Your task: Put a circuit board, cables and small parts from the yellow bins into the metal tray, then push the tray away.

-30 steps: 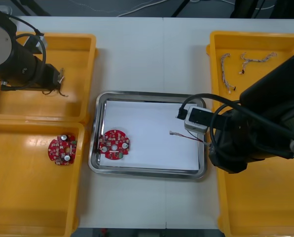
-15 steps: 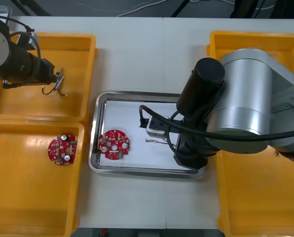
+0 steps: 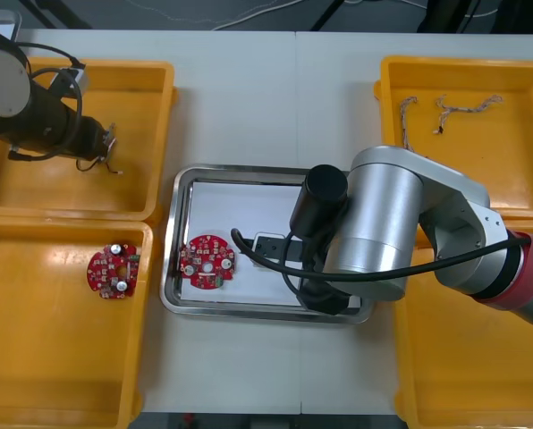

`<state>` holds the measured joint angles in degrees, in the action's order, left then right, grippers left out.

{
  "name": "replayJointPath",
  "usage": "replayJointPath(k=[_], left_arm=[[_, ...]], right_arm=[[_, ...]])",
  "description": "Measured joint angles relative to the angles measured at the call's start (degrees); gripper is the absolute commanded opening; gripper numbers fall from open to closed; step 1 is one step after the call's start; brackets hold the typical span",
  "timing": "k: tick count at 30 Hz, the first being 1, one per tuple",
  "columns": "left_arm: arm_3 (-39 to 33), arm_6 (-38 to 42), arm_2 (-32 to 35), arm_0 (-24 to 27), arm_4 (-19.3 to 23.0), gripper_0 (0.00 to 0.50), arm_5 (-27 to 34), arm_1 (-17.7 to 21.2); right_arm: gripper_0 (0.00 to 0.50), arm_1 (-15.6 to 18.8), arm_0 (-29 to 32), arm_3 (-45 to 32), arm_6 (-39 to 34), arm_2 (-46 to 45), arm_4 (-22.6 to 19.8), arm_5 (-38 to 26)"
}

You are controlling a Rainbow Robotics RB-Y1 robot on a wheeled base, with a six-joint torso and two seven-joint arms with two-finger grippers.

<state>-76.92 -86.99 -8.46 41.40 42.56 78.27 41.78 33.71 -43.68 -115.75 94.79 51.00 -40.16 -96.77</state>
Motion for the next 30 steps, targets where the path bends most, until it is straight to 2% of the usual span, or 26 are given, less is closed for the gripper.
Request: replayJointPath(k=[10, 14, 15, 16, 17, 18, 23, 30], left_arm=[[3.29, -0.04, -0.02, 3.04, -2.28, 0.5, 0.03, -2.01], [6.18, -0.44, -0.06, 3.75, -2.6, 0.5, -0.99, -2.08], [6.78, -0.57, -0.09, 3.83, -2.7, 0.5, -1.33, -2.1], [7.3, -0.8, -0.1, 3.87, -2.84, 0.5, -1.67, -2.12], [7.62, -1.26, -0.13, 3.87, -2.97, 0.5, -1.93, -2.16], [7.88, -2.18, -0.21, 3.87, -3.12, 0.5, -2.1, -2.19], [8.39, -7.34, -0.89, 3.88, -3.95, 0.5, -2.41, -2.73], [8.95, -7.81, -1.14, 3.88, -4.46, 0.5, -2.44, -4.15]], right_arm=[[0.006, -1.99, 0.0, 5.4, 0.0, 2.02, 1.52, 3.94], [0.089, -2.65, 0.0, 5.44, 0.0, 2.71, 2.95, 4.31], [0.125, -2.73, 0.0, 5.44, 0.0, 2.79, 3.06, 4.33], [0.291, -2.78, 0.0, 5.44, 0.0, 2.84, 3.25, 4.33], [0.408, -2.8, 0.0, 5.44, 0.0, 2.84, 3.45, 4.33], [0.5, -2.83, 0.0, 5.44, 0.0, 2.84, 3.66, 4.34], [0.5, -2.86, 0.0, 5.4, -0.02, 2.84, 4.12, 4.34], [0.5, -2.74, 0.0, 3.13, -0.18, 2.79, 4.23, 3.92]])
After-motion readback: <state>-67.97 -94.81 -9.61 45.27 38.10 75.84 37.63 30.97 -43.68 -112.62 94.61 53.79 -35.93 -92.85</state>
